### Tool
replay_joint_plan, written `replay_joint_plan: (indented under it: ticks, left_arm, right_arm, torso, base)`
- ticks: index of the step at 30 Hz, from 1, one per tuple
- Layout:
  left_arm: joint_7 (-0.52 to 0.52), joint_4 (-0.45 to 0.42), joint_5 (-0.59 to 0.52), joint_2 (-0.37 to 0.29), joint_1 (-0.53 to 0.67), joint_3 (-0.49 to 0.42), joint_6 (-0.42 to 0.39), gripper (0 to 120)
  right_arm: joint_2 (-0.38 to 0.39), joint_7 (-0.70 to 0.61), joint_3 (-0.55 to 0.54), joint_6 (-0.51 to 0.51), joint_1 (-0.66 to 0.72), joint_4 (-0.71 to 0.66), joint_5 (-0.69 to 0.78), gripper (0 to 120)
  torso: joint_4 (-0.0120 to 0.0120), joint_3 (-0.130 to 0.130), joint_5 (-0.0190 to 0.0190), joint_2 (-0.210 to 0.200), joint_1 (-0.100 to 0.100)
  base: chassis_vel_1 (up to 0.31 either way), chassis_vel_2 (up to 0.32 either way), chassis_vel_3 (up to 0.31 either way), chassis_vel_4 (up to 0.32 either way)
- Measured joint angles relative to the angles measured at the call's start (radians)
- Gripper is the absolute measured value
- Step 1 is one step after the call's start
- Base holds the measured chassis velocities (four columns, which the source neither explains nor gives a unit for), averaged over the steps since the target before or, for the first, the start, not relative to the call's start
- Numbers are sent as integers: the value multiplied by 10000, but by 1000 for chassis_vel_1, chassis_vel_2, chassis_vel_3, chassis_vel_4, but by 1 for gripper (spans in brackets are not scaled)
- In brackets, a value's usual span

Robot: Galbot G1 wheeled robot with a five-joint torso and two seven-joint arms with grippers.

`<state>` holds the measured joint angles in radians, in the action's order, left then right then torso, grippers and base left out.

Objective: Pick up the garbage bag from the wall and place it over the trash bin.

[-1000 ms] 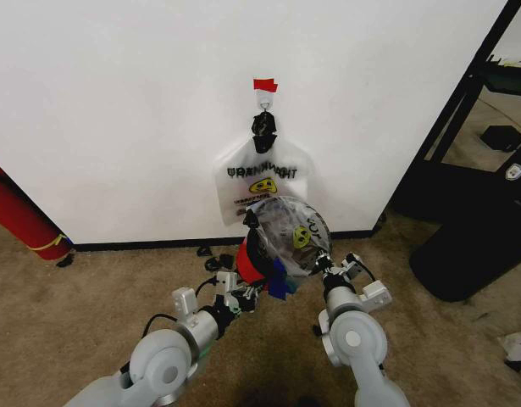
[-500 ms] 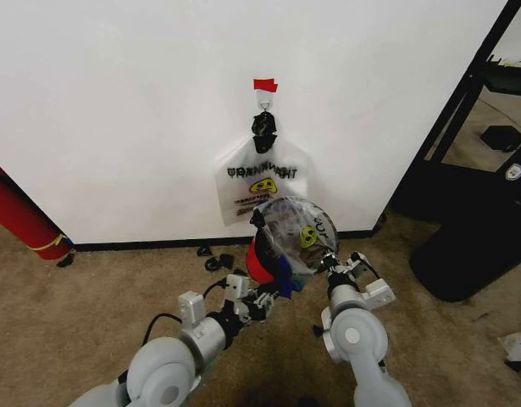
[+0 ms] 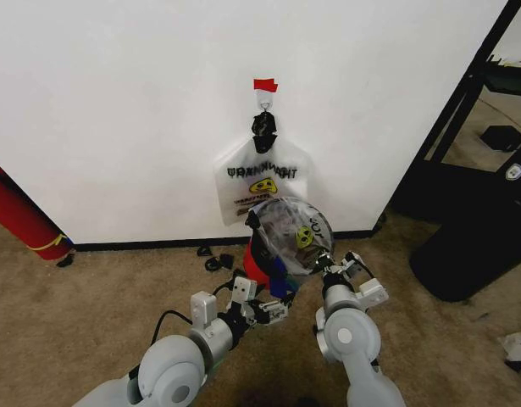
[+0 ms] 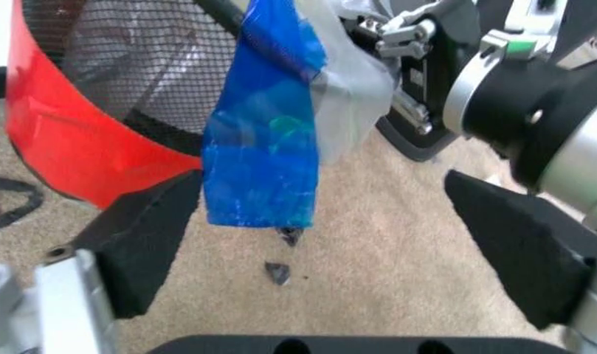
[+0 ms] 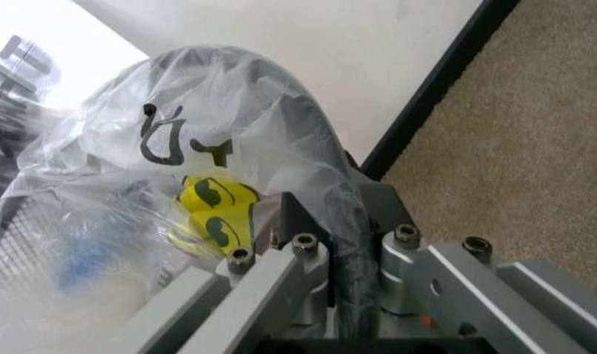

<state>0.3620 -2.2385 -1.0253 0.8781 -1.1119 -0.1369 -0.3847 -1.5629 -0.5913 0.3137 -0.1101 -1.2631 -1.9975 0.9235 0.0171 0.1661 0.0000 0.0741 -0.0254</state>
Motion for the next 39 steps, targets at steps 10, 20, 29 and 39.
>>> replay_joint_plan:
  ticks: [10, 20, 29, 39]
  left_arm:
    - [363, 529, -398, 302, 248, -68, 73, 91]
    - [384, 818, -471, 235, 521, -133, 218, 55]
    - [253, 983, -453, 173, 584, -176, 218, 25]
    - [357, 1019, -437, 312, 604, -173, 372, 0]
  right_arm:
    - [-24, 19, -19, 0, -43, 6, -33, 1]
    - [-1, 25, -40, 0, -37, 6, -6, 1]
    - [-1, 25, -41, 0, -11, 34, 42, 1]
    - [4, 25, -56, 1, 56, 97, 76, 1]
  torso:
    - [1, 0, 0, 0, 0]
    - [1, 0, 0, 0, 0]
    - [0, 0, 0, 0, 0]
    - [1, 0, 0, 0, 0]
  base:
    - [0, 0, 0, 0]
    - [0, 0, 0, 0]
    - [0, 0, 0, 0]
    - [0, 0, 0, 0]
